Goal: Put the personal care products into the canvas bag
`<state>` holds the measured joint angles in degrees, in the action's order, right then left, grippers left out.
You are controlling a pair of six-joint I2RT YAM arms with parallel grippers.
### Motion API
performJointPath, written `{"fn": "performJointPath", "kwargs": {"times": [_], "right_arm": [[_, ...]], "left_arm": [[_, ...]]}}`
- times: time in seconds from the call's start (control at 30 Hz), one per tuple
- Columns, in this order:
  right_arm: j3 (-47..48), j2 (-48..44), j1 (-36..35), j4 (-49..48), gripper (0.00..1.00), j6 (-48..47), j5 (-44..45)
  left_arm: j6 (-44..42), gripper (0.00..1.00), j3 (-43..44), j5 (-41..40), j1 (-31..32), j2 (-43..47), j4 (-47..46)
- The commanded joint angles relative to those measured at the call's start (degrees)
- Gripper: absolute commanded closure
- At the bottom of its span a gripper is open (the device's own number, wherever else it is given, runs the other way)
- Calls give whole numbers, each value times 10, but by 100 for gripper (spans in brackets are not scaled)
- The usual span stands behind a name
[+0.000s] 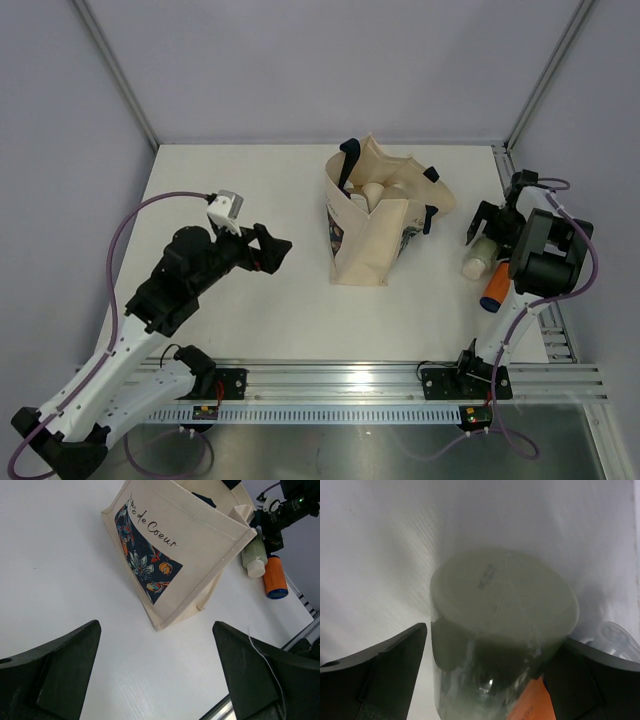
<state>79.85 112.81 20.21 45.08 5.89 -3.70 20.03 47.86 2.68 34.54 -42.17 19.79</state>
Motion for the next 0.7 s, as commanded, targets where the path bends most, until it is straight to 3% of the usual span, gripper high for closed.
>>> {"fn": "performJointPath", "kwargs": {"times": [0.0,0.13,0.27,0.3,0.37,0.4,0.43,0.67], "right_arm": [[30,23,-17,19,6,-17,-8],[35,21,-18,29,23,-39,-34],[26,-14,-17,32,58,-57,-96],[24,-34,-17,31,72,-75,-122],[18,-58,-17,28,83,-92,-155],[14,-84,-16,27,96,-99,-195],[11,-97,-15,25,100,-105,-211],[-22,-192,6,1,100,-132,-374]], "left_arm": [[23,1,-3,-23,-2,15,-39],[20,1,-7,-24,-2,26,-33],[19,1,-18,-22,-2,40,-34],[18,1,-19,-22,-2,43,-34],[14,1,-20,-22,-2,49,-30],[13,1,-20,-23,-2,51,-27],[12,1,-19,-23,-2,53,-24],[4,1,-17,-22,-2,71,-7]]}}
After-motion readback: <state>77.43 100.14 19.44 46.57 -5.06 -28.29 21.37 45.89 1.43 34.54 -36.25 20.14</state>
